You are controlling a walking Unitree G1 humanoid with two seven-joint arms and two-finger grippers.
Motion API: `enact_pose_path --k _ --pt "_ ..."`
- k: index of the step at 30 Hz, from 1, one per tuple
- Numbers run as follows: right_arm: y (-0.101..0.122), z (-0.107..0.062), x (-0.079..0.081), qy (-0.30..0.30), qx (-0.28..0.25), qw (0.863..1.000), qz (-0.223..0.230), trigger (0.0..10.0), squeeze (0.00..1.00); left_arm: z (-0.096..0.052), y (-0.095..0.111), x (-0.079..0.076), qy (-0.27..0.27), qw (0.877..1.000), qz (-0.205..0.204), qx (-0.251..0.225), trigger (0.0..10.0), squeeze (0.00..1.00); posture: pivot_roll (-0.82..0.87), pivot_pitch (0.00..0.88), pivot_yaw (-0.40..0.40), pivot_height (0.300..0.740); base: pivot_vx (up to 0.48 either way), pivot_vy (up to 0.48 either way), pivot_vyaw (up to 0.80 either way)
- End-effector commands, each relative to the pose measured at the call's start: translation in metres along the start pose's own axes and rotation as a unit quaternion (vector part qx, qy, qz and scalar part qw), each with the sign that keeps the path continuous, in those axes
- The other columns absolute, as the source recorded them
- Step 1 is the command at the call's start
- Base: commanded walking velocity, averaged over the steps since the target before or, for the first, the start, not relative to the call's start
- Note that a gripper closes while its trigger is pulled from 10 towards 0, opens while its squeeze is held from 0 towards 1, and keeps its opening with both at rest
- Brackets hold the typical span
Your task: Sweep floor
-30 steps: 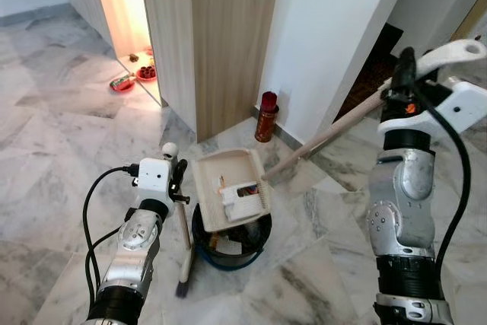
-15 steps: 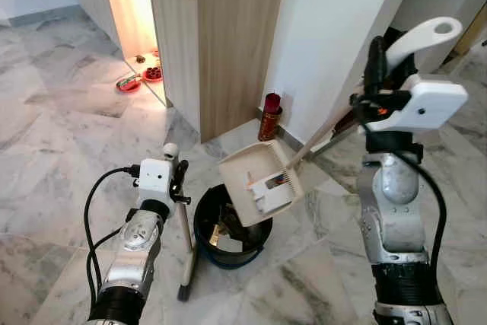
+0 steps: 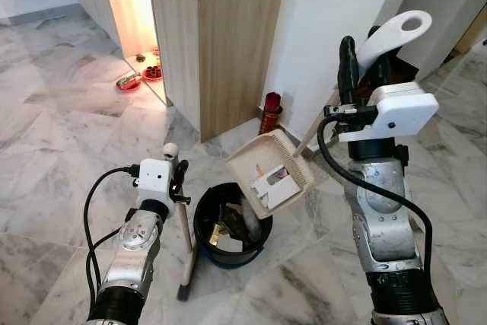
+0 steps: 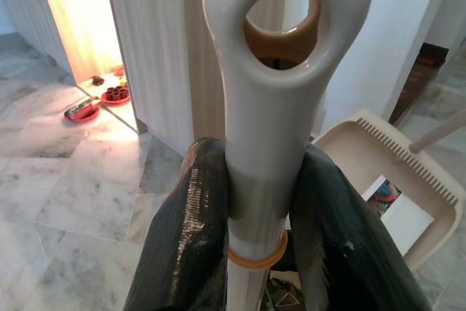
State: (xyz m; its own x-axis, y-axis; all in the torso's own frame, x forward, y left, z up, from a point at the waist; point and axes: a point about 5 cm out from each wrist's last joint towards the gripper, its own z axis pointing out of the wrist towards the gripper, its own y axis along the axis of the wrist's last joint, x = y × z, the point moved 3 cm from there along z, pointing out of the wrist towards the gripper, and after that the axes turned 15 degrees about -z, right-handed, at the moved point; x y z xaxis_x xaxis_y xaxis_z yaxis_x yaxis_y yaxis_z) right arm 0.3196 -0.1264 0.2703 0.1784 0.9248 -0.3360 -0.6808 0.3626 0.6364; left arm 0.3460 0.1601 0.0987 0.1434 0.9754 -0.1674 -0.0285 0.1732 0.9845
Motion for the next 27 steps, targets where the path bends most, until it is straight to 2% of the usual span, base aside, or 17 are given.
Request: enact_pose_path --k 1,9,12,18,27 --pt "0.023 0.005 -0.008 -0.018 -0.057 0.998 -0.005 10.0 0.0 0.003 0.006 -0.006 -0.015 1.0 0.001 -0.012 10.0 0.0 0.24 0.067 -0.111 0.74 0.0 0.0 0.0" --pt "0.026 0.004 -0.008 -0.043 -0.054 0.998 0.003 10.0 0.0 0.003 0.006 -0.006 -0.014 1.0 0.003 -0.013 10.0 0.0 0.24 0.068 -0.111 0.74 0.0 0.0 0.0" --pt "0.031 0.004 -0.009 -0.055 -0.069 0.996 -0.013 10.0 0.0 0.003 0.006 -0.005 -0.014 1.0 0.003 -0.013 10.0 0.0 0.24 0.068 -0.112 0.74 0.0 0.0 0.0" --pt "0.037 0.002 0.002 -0.029 -0.088 0.995 -0.032 10.0 0.0 0.003 0.006 -0.006 -0.013 1.0 0.001 -0.013 10.0 0.0 0.24 0.07 -0.114 0.74 0.0 0.0 0.0" --pt "0.037 0.001 0.003 -0.031 -0.086 0.995 -0.033 10.0 0.0 0.003 0.006 -0.006 -0.014 1.0 0.002 -0.013 10.0 0.0 0.24 0.067 -0.114 0.74 0.0 0.0 0.0"
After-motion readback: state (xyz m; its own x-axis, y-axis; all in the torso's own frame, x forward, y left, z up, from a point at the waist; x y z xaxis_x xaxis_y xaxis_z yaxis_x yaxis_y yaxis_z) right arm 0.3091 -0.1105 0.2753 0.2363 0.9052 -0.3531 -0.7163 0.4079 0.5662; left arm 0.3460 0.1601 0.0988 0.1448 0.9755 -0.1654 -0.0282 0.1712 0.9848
